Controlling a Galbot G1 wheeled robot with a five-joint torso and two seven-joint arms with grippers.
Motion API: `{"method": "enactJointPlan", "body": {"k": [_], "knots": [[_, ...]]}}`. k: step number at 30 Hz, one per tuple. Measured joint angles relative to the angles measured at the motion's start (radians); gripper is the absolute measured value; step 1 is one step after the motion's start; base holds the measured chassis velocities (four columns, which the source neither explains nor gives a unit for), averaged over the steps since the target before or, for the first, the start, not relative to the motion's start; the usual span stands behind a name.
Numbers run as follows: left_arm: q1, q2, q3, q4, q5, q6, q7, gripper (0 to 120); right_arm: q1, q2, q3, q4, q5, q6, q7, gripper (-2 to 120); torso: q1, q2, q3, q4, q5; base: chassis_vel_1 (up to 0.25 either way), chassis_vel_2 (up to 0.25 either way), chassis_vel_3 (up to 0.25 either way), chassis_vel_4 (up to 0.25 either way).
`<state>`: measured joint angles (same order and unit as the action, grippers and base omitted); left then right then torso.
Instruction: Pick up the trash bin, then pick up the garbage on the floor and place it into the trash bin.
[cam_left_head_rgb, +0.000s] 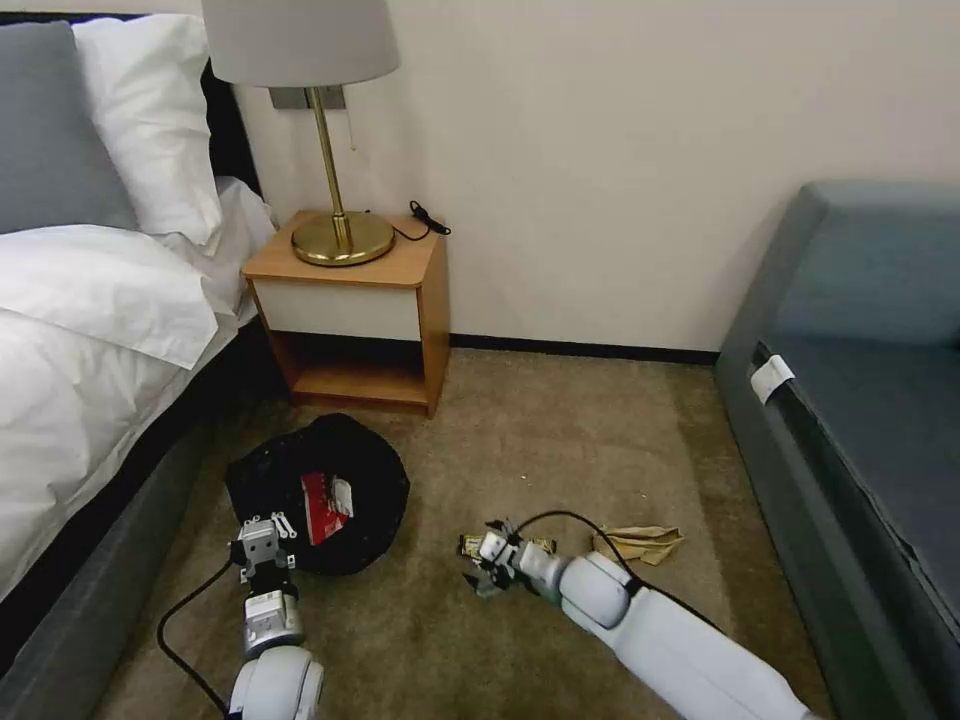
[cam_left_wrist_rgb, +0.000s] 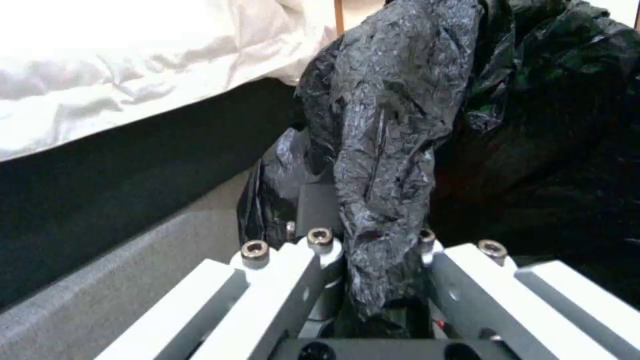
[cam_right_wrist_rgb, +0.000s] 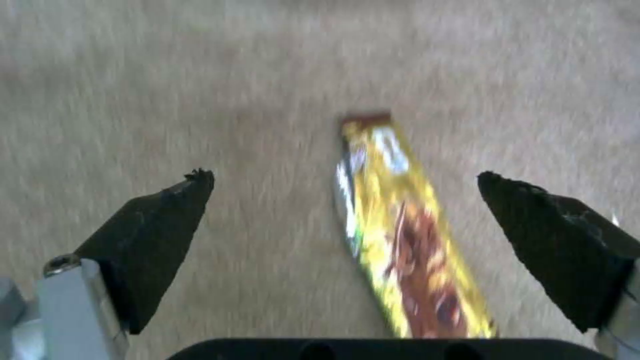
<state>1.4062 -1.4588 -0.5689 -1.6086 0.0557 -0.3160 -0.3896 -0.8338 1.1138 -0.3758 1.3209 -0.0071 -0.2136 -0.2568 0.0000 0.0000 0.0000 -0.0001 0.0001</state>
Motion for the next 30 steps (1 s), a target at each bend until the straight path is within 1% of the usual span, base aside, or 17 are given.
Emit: {"method": "enactJointPlan", "body": {"k": [8, 17, 30], "knots": [[-0.004, 0.002, 0.001, 0.006, 0.004, -0.004, -0.001, 3, -0.029, 0.003, 0.012, -0.062, -0.084, 0.036, 0.035, 100, 0.0, 0.0, 0.0, 0.0, 0.0, 0.0, 0.0, 0.0, 0.0], [0.007, 0.0, 0.003, -0.003, 0.018, -0.008, -0.001, 3, -0.013, 0.01, 0.044, -0.142, -0.1, 0.062, 0.061, 100, 0.0, 0.0, 0.0, 0.0001, -0.0002, 0.0, 0.0, 0.0, 0.0], [0.023, 0.002, 0.004, -0.01, 0.019, -0.018, -0.001, 3, -0.011, 0.035, 0.07, -0.202, -0.113, 0.082, 0.083, 100, 0.0, 0.0, 0.0, 0.0001, -0.0001, 0.0, 0.0, 0.0, 0.0]]}}
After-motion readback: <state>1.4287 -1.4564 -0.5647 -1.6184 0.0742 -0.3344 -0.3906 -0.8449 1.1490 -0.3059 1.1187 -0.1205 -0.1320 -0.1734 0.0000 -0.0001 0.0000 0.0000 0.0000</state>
